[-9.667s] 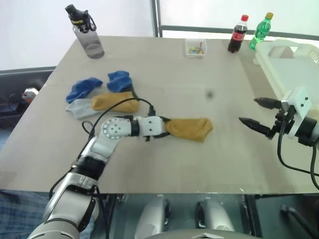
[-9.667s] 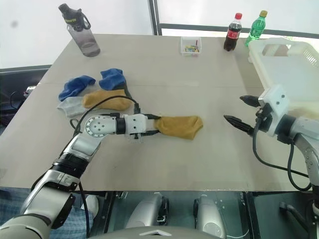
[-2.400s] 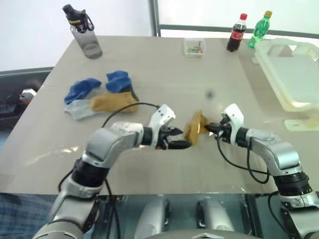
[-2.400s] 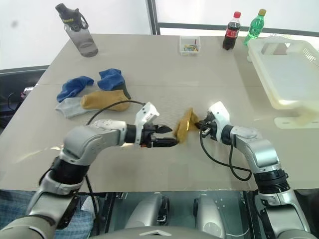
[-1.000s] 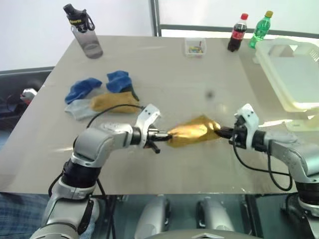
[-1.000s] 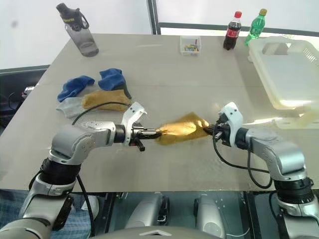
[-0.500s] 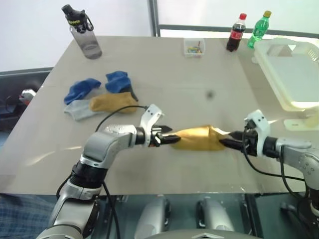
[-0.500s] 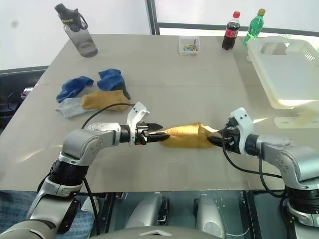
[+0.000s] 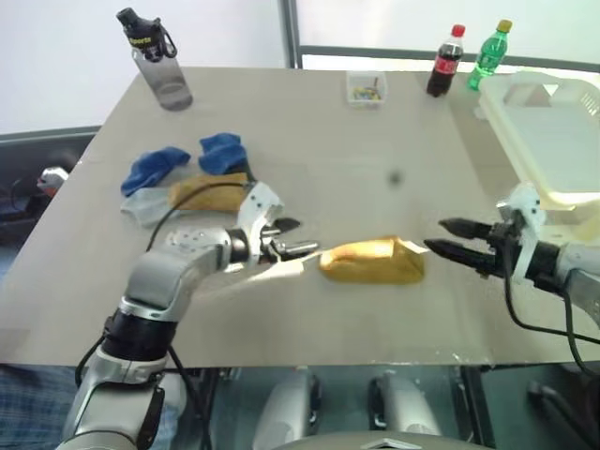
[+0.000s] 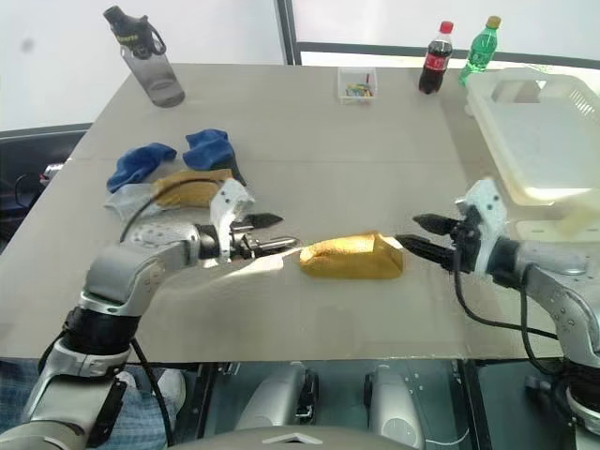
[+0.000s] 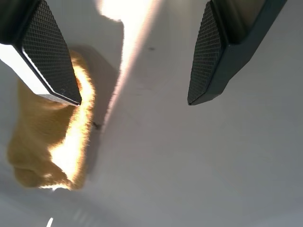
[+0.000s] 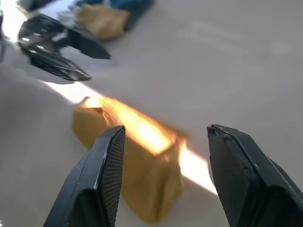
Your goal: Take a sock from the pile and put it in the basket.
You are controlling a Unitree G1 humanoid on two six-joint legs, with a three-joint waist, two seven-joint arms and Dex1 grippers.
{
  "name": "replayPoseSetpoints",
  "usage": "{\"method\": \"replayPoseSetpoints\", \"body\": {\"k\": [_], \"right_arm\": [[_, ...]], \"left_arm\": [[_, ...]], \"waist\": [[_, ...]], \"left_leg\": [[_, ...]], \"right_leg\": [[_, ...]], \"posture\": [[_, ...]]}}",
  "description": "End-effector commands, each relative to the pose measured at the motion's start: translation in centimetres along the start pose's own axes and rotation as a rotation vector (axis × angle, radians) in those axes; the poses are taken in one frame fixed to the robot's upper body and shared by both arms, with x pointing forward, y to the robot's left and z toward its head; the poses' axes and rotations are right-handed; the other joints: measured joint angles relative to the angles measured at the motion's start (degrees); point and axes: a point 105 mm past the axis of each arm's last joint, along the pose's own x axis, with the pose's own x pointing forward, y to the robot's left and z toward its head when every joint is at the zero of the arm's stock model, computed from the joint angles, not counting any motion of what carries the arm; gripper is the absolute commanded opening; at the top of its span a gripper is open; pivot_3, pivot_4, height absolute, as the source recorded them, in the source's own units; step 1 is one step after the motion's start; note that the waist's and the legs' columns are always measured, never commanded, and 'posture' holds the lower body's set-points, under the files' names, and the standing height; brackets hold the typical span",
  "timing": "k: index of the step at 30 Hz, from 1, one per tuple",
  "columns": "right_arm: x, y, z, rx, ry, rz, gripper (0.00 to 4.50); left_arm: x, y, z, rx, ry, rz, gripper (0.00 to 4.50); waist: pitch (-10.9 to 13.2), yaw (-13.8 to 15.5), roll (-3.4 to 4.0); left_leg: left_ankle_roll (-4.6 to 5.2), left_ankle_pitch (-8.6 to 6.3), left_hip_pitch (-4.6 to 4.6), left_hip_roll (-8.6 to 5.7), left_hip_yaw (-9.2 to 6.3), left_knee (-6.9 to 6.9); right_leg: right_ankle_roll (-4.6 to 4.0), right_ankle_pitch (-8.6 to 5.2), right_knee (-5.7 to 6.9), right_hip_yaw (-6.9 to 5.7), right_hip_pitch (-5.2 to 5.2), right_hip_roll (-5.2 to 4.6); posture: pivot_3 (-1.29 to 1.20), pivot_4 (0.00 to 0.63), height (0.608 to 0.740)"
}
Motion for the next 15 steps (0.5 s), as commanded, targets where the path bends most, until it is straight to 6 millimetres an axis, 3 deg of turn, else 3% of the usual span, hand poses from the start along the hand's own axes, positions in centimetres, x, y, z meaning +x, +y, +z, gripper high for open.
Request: {"method": "replayPoseSetpoints", "body": {"k": [1,5,9,15], "right_arm": [[-1.2,0.7,2.3,-0.158,-0.117,0.038,2.82],[-1.5,0.5,2.5,-0.165,-0.111,0.051,2.82],[-1.3,0.1,2.3,-0.171,-0.091,0.043,2.82],[-1.2,-0.3,2.1,-0.182,-0.070,0.019,2.82]], "left_arm": [[-1.3,2.9,-0.4,0.150,0.050,0.201,3.82],[-2.0,4.0,-0.1,0.182,0.009,0.283,3.82],[-2.7,6.2,-2.3,0.318,0.126,0.405,3.82],[-3.5,8.4,-4.6,0.319,0.184,0.520,3.82]], "waist": [[0.00,-0.02,-0.01],[0.01,0.01,-0.02],[0.01,-0.07,-0.02],[-0.01,-0.03,0.00]], "left_leg": [[0.00,0.00,0.00,-0.01,0.00,0.00],[0.00,0.00,0.00,0.01,0.00,0.00],[0.00,0.00,0.02,0.02,-0.01,0.00],[0.00,0.00,0.03,0.04,0.01,0.00]], "right_leg": [[0.00,0.00,0.00,0.00,0.00,0.00],[0.00,0.00,0.02,0.00,0.00,-0.01],[0.00,0.00,0.02,-0.01,0.00,-0.02],[0.00,0.00,0.03,0.00,0.00,-0.04]], "posture": [[0.00,0.150,0.740],[0.00,0.150,0.740],[0.00,0.150,0.740],[0.00,0.150,0.740]]}}
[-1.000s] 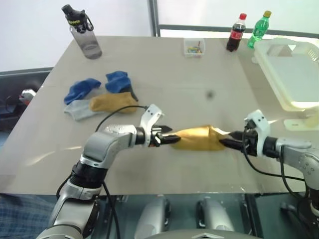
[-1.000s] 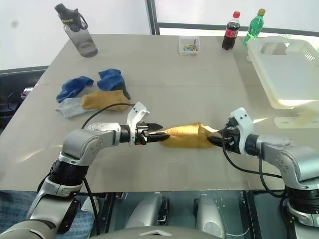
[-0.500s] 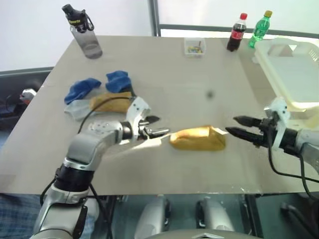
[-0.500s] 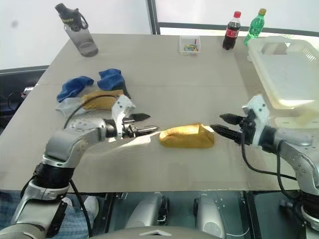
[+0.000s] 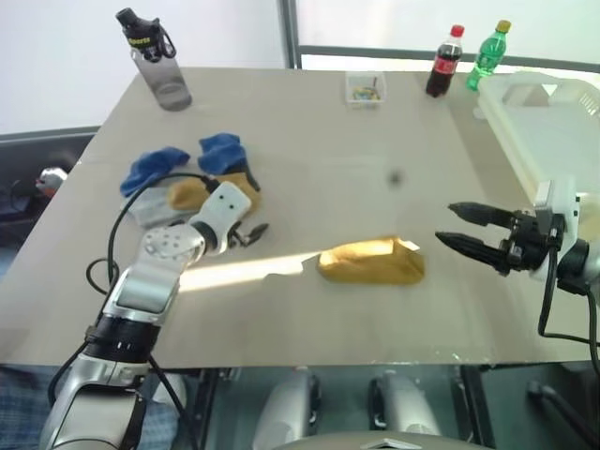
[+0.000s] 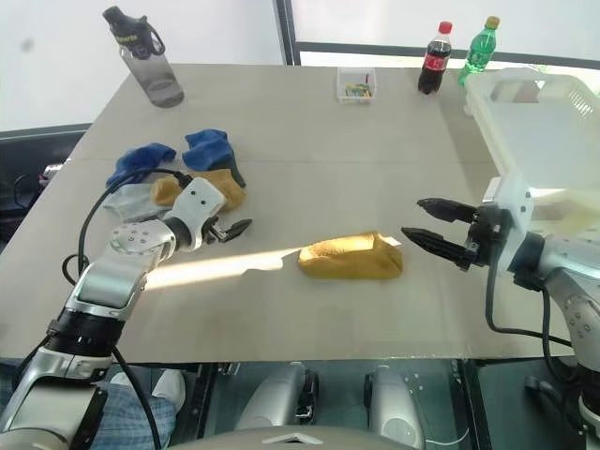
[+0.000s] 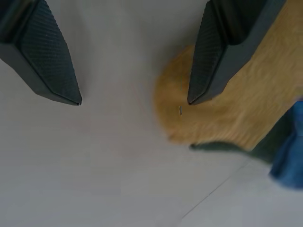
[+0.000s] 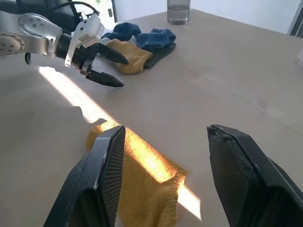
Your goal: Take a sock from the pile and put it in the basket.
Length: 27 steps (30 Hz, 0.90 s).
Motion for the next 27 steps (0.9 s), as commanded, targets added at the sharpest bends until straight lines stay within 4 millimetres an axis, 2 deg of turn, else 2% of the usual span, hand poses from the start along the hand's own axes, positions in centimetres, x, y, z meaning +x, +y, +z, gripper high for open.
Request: {"method": "replayPoseSetpoints", "body": {"k": [1,5,7,9,14,15,18,21,22,24,26,27], "right_arm": [[-0.1,-0.3,1.0,-0.065,-0.011,-0.022,2.82],[-0.1,-0.4,1.0,-0.070,-0.003,-0.030,2.82],[0.0,-0.5,1.0,-0.073,-0.003,-0.032,2.82],[0.0,-0.6,1.0,-0.076,-0.003,-0.037,2.82],[0.0,-0.7,1.0,-0.077,-0.005,-0.048,2.82],[0.0,-0.7,1.0,-0.077,-0.005,-0.050,2.82],[0.0,-0.8,0.9,-0.075,-0.006,-0.056,2.82],[0.0,-0.8,0.9,-0.073,-0.010,-0.062,2.82],[0.0,-0.9,0.8,-0.073,-0.010,-0.065,2.82],[0.0,-0.9,0.7,-0.072,-0.009,-0.069,2.82],[0.0,-0.9,0.7,-0.071,-0.008,-0.071,2.82],[0.0,-1.0,0.6,-0.071,-0.008,-0.072,2.82]], "left_arm": [[-0.2,1.3,-2.2,0.025,0.066,0.085,3.82],[0.2,0.7,-2.9,-0.011,0.071,0.075,3.82],[0.4,0.5,-3.2,0.001,0.080,0.068,3.32],[0.5,0.4,-3.4,-0.005,0.085,0.063,2.65],[0.4,0.7,-3.8,-0.045,0.102,0.075,0.21],[0.4,0.8,-3.9,-0.047,0.106,0.080,0.09],[0.3,1.2,-4.1,-0.043,0.117,0.097,0.09],[0.3,1.5,-3.2,-0.032,0.063,0.104,0.09],[0.3,1.7,-2.6,-0.060,0.027,0.118,0.46],[0.3,1.9,-2.0,-0.095,-0.004,0.133,0.81],[0.4,2.3,-2.1,-0.115,-0.003,0.163,1.81],[0.5,2.4,-2.1,-0.119,-0.002,0.177,1.98]], "waist": [[-0.02,-0.01,0.01],[-0.10,-0.05,0.09],[-0.17,-0.05,0.12],[-0.18,-0.10,0.12],[-0.21,-0.22,0.13],[-0.21,-0.24,0.13],[-0.22,-0.24,0.15],[-0.23,-0.25,0.15],[-0.23,-0.25,0.15],[-0.23,-0.23,0.15],[-0.23,-0.16,0.15],[-0.23,-0.10,0.14]], "left_leg": [[0.00,0.00,0.02,0.00,0.00,0.00],[-0.01,0.00,0.05,0.03,0.00,0.00],[-0.01,0.00,0.08,0.03,0.00,0.00],[-0.01,0.00,0.12,0.04,0.00,0.00],[0.00,0.00,0.16,0.06,0.00,0.00],[-0.01,0.00,0.16,0.07,0.00,0.00],[-0.01,0.00,0.16,0.07,0.01,0.00],[-0.01,0.00,0.17,0.08,0.01,0.00],[-0.01,0.00,0.16,0.08,0.01,0.00],[-0.01,0.00,0.16,0.08,0.01,0.00],[-0.01,0.00,0.13,0.07,0.01,0.00],[-0.01,0.00,0.13,0.07,0.01,0.00]], "right_leg": [[0.00,0.00,0.00,0.00,0.00,-0.01],[0.00,0.00,0.04,0.00,0.01,-0.01],[0.00,0.00,0.06,0.00,0.03,-0.01],[-0.01,0.00,0.07,0.00,0.07,-0.01],[-0.01,0.01,0.07,0.00,0.12,0.00],[-0.01,0.01,0.07,0.00,0.12,0.00],[-0.01,0.01,0.07,0.00,0.12,0.00],[-0.01,0.01,0.06,0.00,0.12,0.00],[-0.01,0.01,0.07,0.00,0.12,0.00],[-0.01,0.01,0.06,0.01,0.12,-0.01],[-0.01,0.01,0.04,0.00,0.11,-0.02],[-0.01,0.01,0.04,0.00,0.11,-0.03]], "posture": [[0.00,0.150,0.740],[0.00,0.150,0.740],[0.00,0.150,0.740],[0.00,0.150,0.740],[0.00,0.150,0.740],[0.00,0.150,0.740],[0.00,0.150,0.740],[0.00,0.150,0.740],[0.00,0.150,0.740],[0.00,0.150,0.740],[0.00,0.150,0.740],[0.00,0.150,0.740]]}}
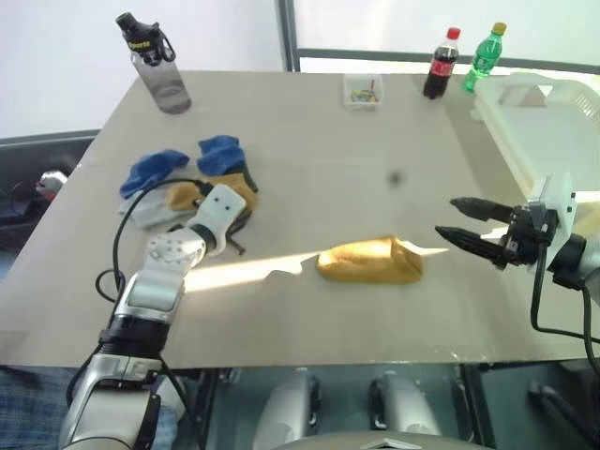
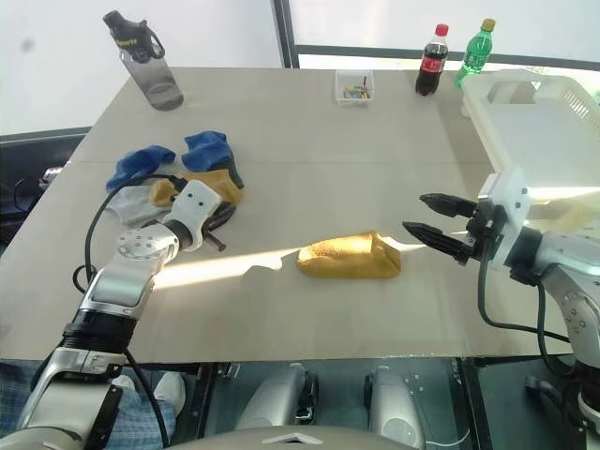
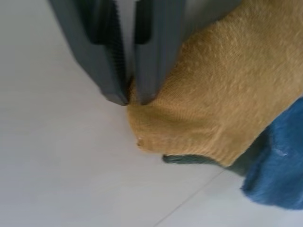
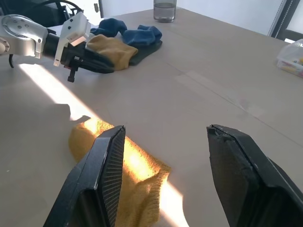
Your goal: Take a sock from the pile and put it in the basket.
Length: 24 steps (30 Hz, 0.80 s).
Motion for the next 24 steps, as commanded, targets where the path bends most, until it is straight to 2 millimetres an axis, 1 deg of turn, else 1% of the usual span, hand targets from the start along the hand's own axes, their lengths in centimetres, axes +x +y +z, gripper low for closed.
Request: {"method": "replayPoseSetpoints", "body": {"k": [1,2,5,9,10,11,12,13,14,15,16,19,22,24], "right_arm": [[-0.1,0.0,0.7,-0.038,-0.020,-0.011,2.82],[-0.1,-0.1,0.6,-0.038,-0.020,-0.013,2.82],[-0.1,-0.1,0.6,-0.036,-0.018,-0.018,2.82],[-0.2,-0.2,0.5,-0.035,-0.015,-0.025,2.82],[-0.2,-0.2,0.5,-0.035,-0.015,-0.026,2.82],[-0.2,-0.2,0.4,-0.035,-0.015,-0.027,2.82],[-0.3,-0.2,0.4,-0.034,-0.014,-0.028,2.82],[-0.3,-0.3,0.4,-0.035,-0.014,-0.030,2.82],[-0.3,-0.3,0.4,-0.035,-0.014,-0.031,2.82],[-0.3,-0.3,0.4,-0.036,-0.014,-0.032,2.82],[-0.3,-0.4,0.4,-0.036,-0.014,-0.034,2.82],[-0.4,-0.4,0.4,-0.040,-0.015,-0.036,2.82],[-0.3,-0.5,0.4,-0.042,-0.018,-0.038,2.82],[-0.4,-0.5,0.4,-0.043,-0.018,-0.039,2.82]], "left_arm": [[0.0,1.1,-0.3,-0.042,0.010,0.072,2.43],[0.1,0.9,-0.4,-0.047,0.013,0.066,2.68],[0.5,0.7,-0.8,-0.093,0.033,0.068,2.68],[0.8,0.3,-2.2,-0.234,0.084,0.072,2.68],[0.9,0.0,-2.5,-0.253,0.097,0.065,2.15],[1.0,-0.3,-2.7,-0.270,0.106,0.053,1.88],[1.1,-0.6,-2.8,-0.299,0.116,0.040,1.32],[1.2,-0.9,-2.8,-0.317,0.116,0.033,0.94],[1.3,-1.0,-2.8,-0.322,0.116,0.030,0.67],[1.3,-1.1,-2.8,-0.319,0.117,0.028,0.23],[1.3,-1.1,-2.8,-0.315,0.117,0.028,0.05],[1.5,-1.2,-2.6,-0.305,0.104,0.027,0.05],[1.5,-1.4,-1.3,-0.296,0.056,0.011,0.05],[1.6,-1.5,-0.4,-0.321,0.029,-0.001,0.05]], "waist": [[0.00,0.12,0.00],[0.00,0.14,0.00],[-0.01,0.22,-0.01],[-0.05,0.22,-0.01],[-0.07,0.22,0.02],[-0.08,0.18,0.02],[-0.09,0.17,0.03],[-0.12,0.17,0.07],[-0.17,0.16,0.13],[-0.21,0.16,0.16],[-0.26,0.21,0.20],[-0.36,0.27,0.22],[-0.37,0.28,0.24],[-0.37,0.32,0.24]], "left_leg": [[0.00,0.00,-0.02,-0.01,0.00,0.00],[0.00,0.00,-0.02,-0.02,0.00,0.00],[0.00,0.00,-0.02,-0.03,0.00,0.00],[0.00,0.00,-0.01,-0.04,-0.02,0.00],[0.00,0.00,0.00,-0.04,-0.01,0.00],[0.00,0.00,0.02,-0.04,-0.02,0.00],[0.00,0.00,0.03,-0.04,-0.02,0.00],[0.00,0.00,0.03,-0.04,-0.01,0.00],[0.00,0.00,0.05,-0.04,-0.01,0.00],[0.00,0.00,0.05,-0.05,-0.01,0.00],[0.00,0.00,0.05,-0.06,-0.01,0.00],[0.00,0.00,0.08,-0.08,-0.01,0.00],[0.00,0.00,0.11,-0.08,-0.02,0.00],[0.00,0.00,0.11,-0.08,-0.02,0.00]], "right_leg": [[0.00,0.00,-0.02,0.00,-0.01,0.00],[0.00,0.00,-0.02,-0.01,-0.01,-0.01],[0.00,0.00,-0.01,-0.01,0.00,-0.02],[0.00,0.00,0.00,-0.04,0.02,-0.02],[0.00,0.00,0.01,-0.04,0.02,-0.02],[0.01,0.00,0.01,-0.04,0.04,-0.01],[0.01,0.00,0.01,-0.04,0.06,0.00],[0.00,0.00,0.01,-0.04,0.06,0.00],[0.00,0.00,0.01,-0.04,0.07,0.00],[0.01,0.00,0.01,-0.04,0.08,0.00],[0.01,0.00,0.00,-0.03,0.09,0.00],[0.01,0.00,0.00,-0.04,0.13,-0.01],[0.01,0.00,0.00,-0.04,0.15,-0.02],[0.00,0.00,-0.01,-0.03,0.15,-0.02]], "posture": [[0.00,0.150,0.740],[0.00,0.150,0.740],[0.00,0.150,0.740],[0.00,0.150,0.740],[0.00,0.150,0.740],[0.00,0.150,0.740],[0.00,0.150,0.740],[0.00,0.150,0.740],[0.00,0.150,0.740],[0.00,0.150,0.740],[0.00,0.150,0.740],[0.00,0.150,0.740],[0.00,0.150,0.740],[0.00,0.150,0.740]]}}
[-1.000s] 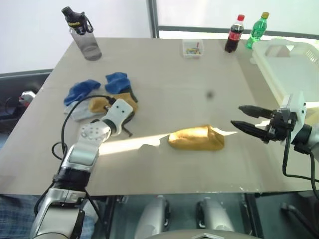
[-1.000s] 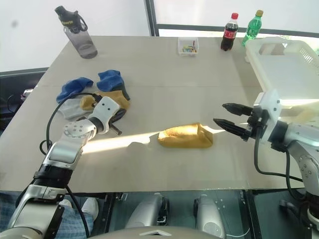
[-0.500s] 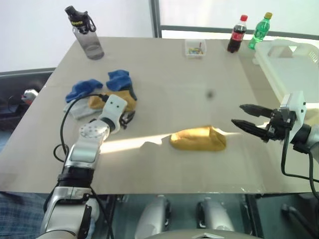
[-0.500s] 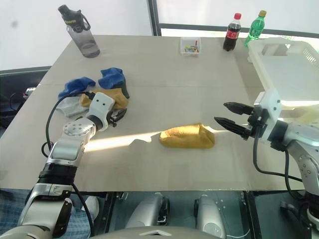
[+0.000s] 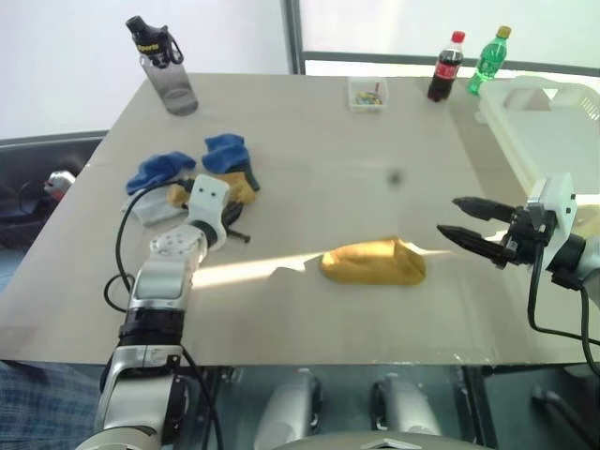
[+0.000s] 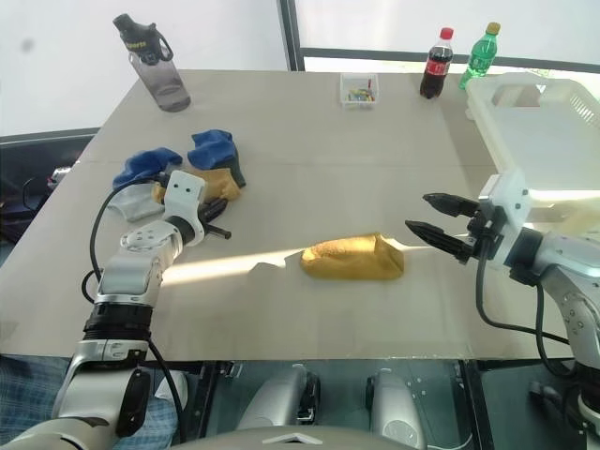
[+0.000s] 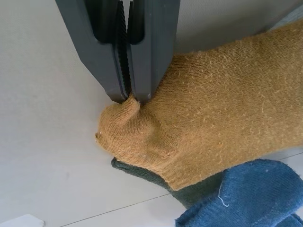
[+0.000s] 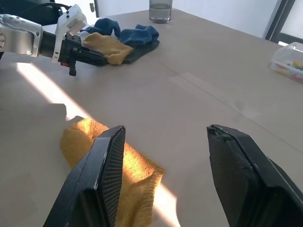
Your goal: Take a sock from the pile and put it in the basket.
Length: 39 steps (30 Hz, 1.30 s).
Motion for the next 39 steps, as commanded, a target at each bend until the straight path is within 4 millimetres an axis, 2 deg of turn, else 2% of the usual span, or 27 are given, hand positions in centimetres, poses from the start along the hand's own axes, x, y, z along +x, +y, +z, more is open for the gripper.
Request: {"method": "replayPoseSetpoints", "body": {"k": [1,6,8,17,24,27,33,36,39], "right_arm": [[-0.1,-0.1,0.9,-0.038,-0.028,-0.007,2.82],[-0.1,-0.2,0.9,-0.039,-0.028,-0.008,2.82],[-0.1,-0.3,0.9,-0.040,-0.027,-0.008,2.82],[-0.4,0.0,0.9,-0.034,-0.023,0.004,2.82],[-0.5,0.1,0.8,-0.028,-0.021,0.007,2.82],[-0.5,0.1,0.8,-0.026,-0.021,0.004,2.82],[-0.4,0.0,0.8,-0.026,-0.022,0.001,2.82],[-0.5,0.1,0.8,-0.027,-0.023,-0.004,2.82],[-0.6,0.0,0.8,-0.029,-0.023,-0.017,2.82]], "left_arm": [[0.2,-2.1,0.0,-0.055,0.010,-0.082,0.05],[0.5,-4.2,3.3,-0.069,-0.055,-0.136,0.05],[0.6,-5.7,4.2,-0.085,-0.061,-0.181,0.05],[1.2,-10.9,5.5,-0.062,-0.023,-0.323,0.05],[2.0,-13.2,7.6,-0.063,-0.062,-0.391,0.05],[2.5,-15.7,8.4,-0.050,-0.069,-0.460,0.05],[3.5,-21.0,8.5,-0.035,-0.031,-0.598,0.05],[3.8,-23.9,8.7,-0.053,-0.012,-0.650,0.05],[3.9,-25.8,9.4,-0.124,-0.008,-0.674,0.05]], "waist": [[0.00,0.07,0.00],[0.03,0.21,-0.05],[0.04,0.11,-0.07],[0.06,-0.07,-0.09],[0.10,-0.07,-0.15],[0.10,0.05,-0.15],[0.11,-0.02,-0.17],[0.12,0.03,-0.18],[0.13,-0.03,-0.20]], "left_leg": [[0.00,0.00,-0.01,-0.01,0.00,0.00],[0.00,0.00,-0.09,-0.06,-0.07,0.01],[0.00,0.00,-0.12,-0.06,-0.09,0.02],[-0.01,0.00,-0.15,-0.02,-0.09,0.01],[0.00,0.00,-0.18,-0.08,-0.09,0.02],[0.00,0.00,-0.18,-0.07,-0.10,0.02],[0.01,0.00,-0.19,-0.14,-0.08,0.02],[0.01,0.00,-0.19,-0.13,-0.09,0.02],[0.04,-0.01,-0.21,-0.14,-0.08,0.02]], "right_leg": [[0.00,0.00,-0.01,0.00,0.00,-0.01],[0.00,0.00,-0.03,-0.05,-0.01,-0.05],[0.00,0.00,-0.03,-0.07,-0.02,-0.04],[0.00,0.00,-0.04,-0.05,-0.07,0.06],[0.00,0.00,-0.07,-0.05,-0.07,0.06],[0.00,0.00,-0.07,-0.06,-0.07,0.08],[0.01,-0.01,-0.07,-0.07,-0.06,0.18],[0.01,-0.01,-0.07,-0.08,-0.07,0.20],[0.01,-0.01,-0.08,-0.08,-0.07,0.19]], "posture": [[0.00,0.150,0.740],[0.00,0.150,0.740],[0.00,0.150,0.740],[0.00,0.150,0.740],[0.00,0.150,0.740],[0.00,0.150,0.740],[0.00,0.150,0.740],[0.00,0.150,0.740],[0.00,0.150,0.740]]}}
